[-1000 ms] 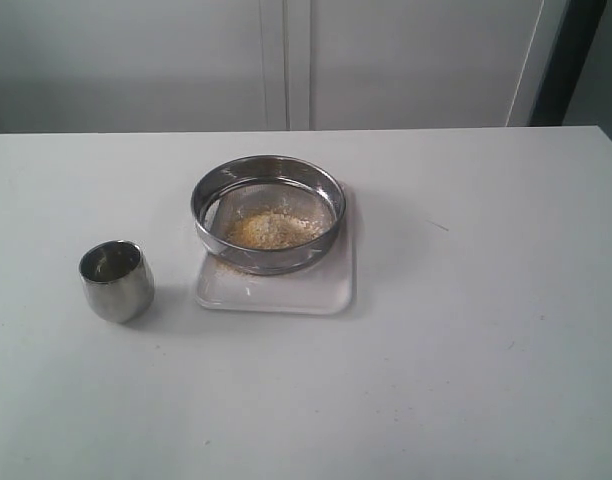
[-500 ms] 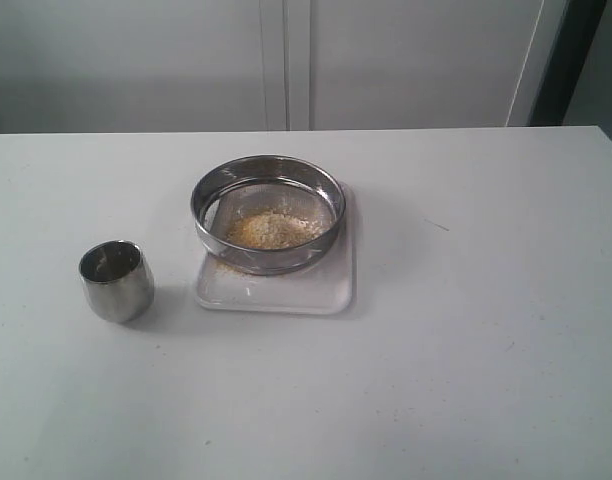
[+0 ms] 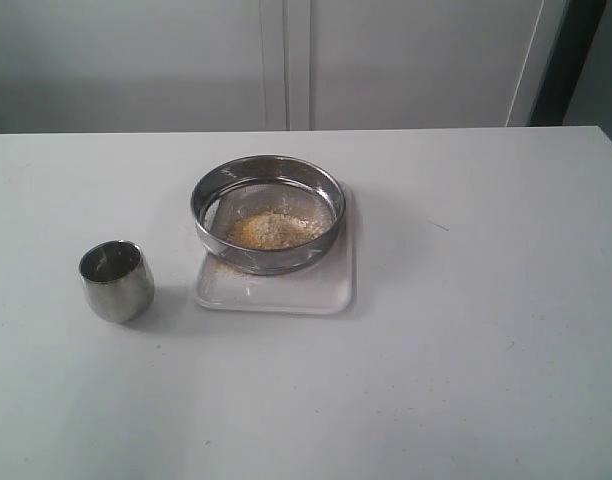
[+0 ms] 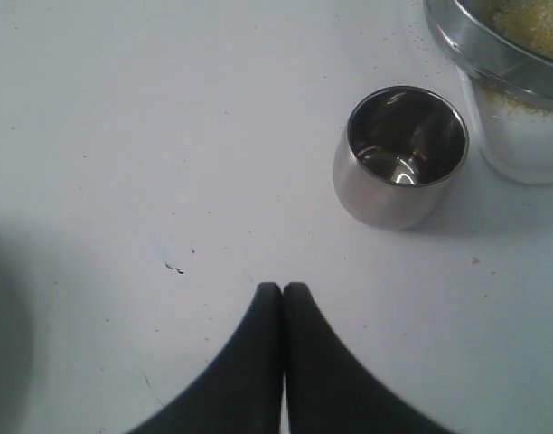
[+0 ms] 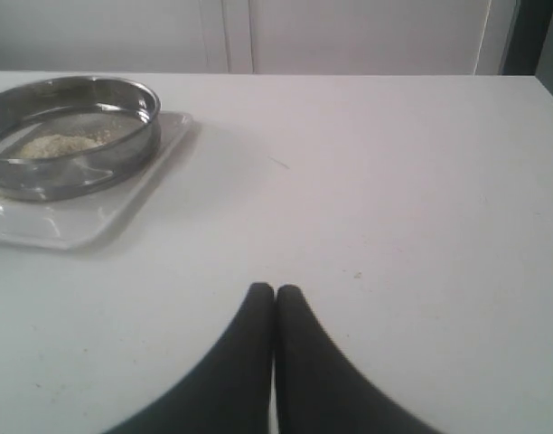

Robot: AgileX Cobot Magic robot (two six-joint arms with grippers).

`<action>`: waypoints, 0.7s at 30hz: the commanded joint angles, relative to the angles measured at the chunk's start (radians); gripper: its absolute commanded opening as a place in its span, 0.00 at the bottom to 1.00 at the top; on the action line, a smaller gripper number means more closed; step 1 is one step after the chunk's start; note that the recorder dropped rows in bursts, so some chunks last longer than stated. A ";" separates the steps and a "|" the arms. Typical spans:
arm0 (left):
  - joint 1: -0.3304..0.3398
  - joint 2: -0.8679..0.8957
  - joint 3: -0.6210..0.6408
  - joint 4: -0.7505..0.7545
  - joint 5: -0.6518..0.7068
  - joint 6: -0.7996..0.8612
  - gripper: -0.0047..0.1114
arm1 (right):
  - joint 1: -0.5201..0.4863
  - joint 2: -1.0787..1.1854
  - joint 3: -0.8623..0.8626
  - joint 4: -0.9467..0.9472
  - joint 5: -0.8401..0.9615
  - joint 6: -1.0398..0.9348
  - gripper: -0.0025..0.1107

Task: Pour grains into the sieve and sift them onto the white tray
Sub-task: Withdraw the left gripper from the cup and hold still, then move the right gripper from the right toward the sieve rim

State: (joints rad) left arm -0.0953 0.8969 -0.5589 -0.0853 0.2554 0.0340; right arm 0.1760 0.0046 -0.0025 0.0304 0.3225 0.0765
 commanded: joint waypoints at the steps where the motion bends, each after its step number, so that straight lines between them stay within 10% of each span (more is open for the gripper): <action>1: -0.008 -0.008 0.008 0.000 -0.001 0.001 0.04 | 0.002 -0.005 0.002 0.067 -0.200 0.046 0.02; 9: -0.008 -0.008 0.008 0.000 -0.001 0.001 0.04 | 0.002 -0.005 0.002 0.133 -0.687 0.246 0.02; 21: -0.008 -0.008 0.008 0.000 -0.001 0.001 0.04 | 0.002 0.494 -0.352 -0.214 -0.623 0.205 0.02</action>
State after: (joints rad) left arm -0.0953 0.8969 -0.5589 -0.0830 0.2520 0.0340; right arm 0.1760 0.3836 -0.2999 -0.1021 -0.3129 0.2969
